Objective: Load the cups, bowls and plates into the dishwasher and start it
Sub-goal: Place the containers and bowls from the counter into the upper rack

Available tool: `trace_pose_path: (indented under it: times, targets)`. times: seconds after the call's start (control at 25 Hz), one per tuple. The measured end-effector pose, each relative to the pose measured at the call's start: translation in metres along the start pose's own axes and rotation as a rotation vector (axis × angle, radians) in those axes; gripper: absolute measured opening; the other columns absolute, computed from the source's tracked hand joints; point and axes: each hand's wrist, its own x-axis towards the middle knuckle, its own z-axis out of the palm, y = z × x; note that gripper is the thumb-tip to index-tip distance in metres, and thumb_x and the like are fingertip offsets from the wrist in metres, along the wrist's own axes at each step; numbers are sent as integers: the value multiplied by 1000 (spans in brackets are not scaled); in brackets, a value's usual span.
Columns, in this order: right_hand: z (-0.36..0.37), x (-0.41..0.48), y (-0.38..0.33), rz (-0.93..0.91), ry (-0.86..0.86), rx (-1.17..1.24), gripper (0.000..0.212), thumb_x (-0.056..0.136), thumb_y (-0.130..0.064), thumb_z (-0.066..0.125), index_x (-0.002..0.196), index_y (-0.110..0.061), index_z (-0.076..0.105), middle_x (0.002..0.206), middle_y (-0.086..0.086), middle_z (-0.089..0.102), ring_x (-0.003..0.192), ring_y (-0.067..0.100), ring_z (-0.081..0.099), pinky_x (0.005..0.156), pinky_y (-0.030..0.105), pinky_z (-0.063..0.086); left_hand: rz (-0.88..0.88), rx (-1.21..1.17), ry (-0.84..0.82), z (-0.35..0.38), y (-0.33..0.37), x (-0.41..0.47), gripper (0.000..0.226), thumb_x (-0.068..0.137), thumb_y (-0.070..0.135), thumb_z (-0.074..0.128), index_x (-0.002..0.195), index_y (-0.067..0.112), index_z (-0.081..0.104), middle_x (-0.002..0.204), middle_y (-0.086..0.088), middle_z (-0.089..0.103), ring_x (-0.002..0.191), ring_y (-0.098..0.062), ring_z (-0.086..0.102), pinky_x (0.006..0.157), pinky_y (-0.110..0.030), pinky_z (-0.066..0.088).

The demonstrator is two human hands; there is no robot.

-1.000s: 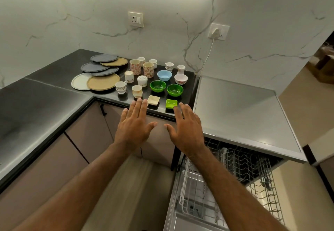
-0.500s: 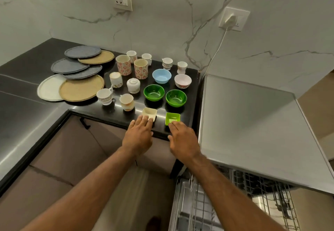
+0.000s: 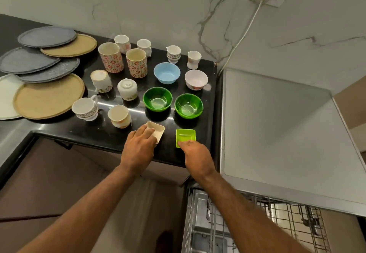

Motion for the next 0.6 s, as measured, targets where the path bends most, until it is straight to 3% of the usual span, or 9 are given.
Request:
trace_pose_path:
  times: [0.2,0.4,0.6]
  targets:
    - [-2,0,6,-60,63,-11,40,72,2,71,110,-10,75,79,13,73,68,37,66,52,39,54,118,-22,113,-2,5,4,15,72,6,82,78,13,69,107,-6,71,107,-31,64,79,-42,45]
    - [-18,-49,9,-89,141,-34,34,78,-5,68,111,-12,75,81,11,75,68,32,67,54,34,52,183,-39,101,-8,35,-18,12,78,7,74,87,12,69,112,-7,72,110,-31,65,85,-44,47]
    - [-22,-140,23,-68,167,-1,36,82,-5,64,117,-11,72,88,13,75,72,35,68,59,40,54,269,-65,109,-11,86,-67,6,82,12,65,88,13,67,117,-5,70,113,-27,63,86,-42,45]
